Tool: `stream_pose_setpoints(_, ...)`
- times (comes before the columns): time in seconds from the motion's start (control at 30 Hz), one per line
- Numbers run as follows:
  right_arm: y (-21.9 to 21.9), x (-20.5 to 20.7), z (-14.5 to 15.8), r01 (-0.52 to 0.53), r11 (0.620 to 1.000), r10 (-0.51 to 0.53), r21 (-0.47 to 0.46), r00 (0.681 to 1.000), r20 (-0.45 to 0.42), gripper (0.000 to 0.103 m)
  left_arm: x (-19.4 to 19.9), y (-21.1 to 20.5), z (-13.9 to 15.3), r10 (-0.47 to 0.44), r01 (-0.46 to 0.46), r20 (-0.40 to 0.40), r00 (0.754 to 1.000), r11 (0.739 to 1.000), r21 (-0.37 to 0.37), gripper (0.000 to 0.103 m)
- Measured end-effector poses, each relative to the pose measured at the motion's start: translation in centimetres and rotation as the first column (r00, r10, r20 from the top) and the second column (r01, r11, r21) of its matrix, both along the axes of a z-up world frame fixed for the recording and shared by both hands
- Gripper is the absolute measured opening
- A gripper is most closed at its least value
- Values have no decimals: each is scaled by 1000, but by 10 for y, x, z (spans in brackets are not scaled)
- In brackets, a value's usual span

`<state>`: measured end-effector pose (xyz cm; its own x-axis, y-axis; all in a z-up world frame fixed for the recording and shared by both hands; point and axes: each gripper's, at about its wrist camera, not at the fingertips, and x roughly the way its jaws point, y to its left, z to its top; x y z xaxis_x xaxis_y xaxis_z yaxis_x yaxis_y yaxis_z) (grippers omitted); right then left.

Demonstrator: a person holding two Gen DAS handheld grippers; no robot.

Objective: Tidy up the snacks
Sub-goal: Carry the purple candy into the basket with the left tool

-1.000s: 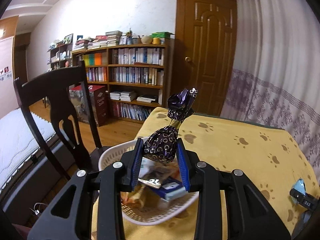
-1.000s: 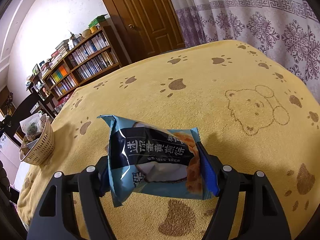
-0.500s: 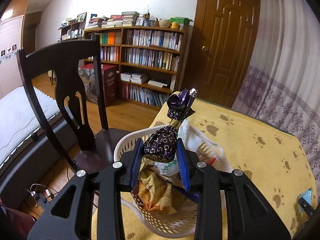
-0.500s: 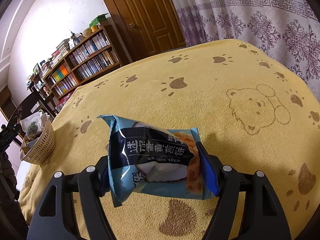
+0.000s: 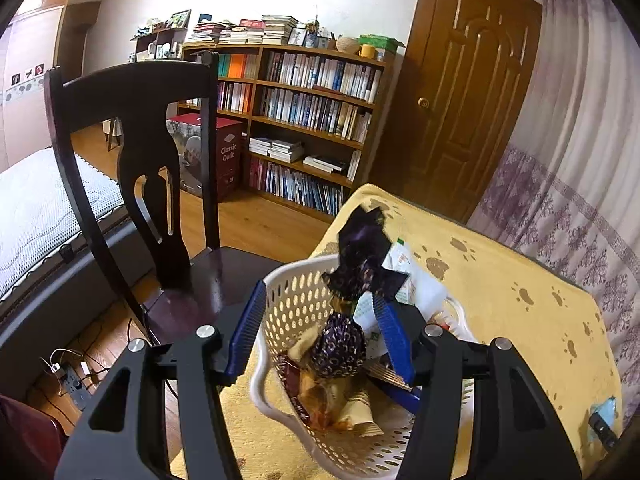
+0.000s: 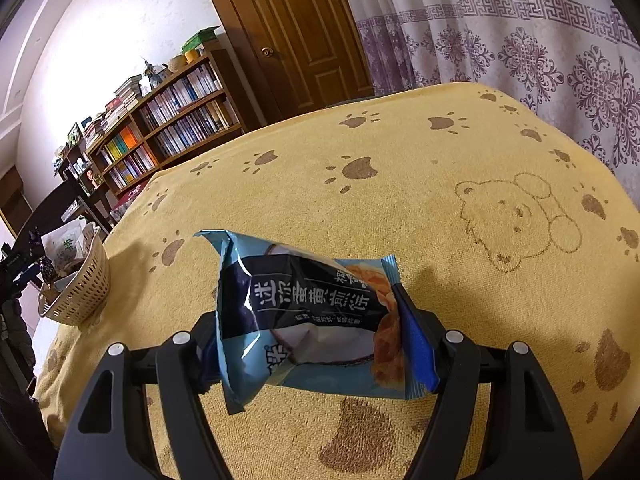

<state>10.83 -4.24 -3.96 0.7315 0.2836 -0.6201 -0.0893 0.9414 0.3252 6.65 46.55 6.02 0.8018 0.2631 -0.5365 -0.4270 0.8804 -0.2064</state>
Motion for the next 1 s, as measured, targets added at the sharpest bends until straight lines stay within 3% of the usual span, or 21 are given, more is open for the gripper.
stream_pose_setpoints(0.4,0,-1,2,-10,1000,10,-8,1000,3,72,-5,9,-5,40,-40,8,999,998,-39,59)
stream_pose_setpoints(0.57,0,-1,2,-10,1000,10,-8,1000,3,72,-7,6,-1,43,-41,47,998,998,-47,86)
stream_pose_setpoints(1.0,1,-1,1,-8,1000,8,-7,1000,4,72,-27,9,12,99,-96,100,990,995,-35,87)
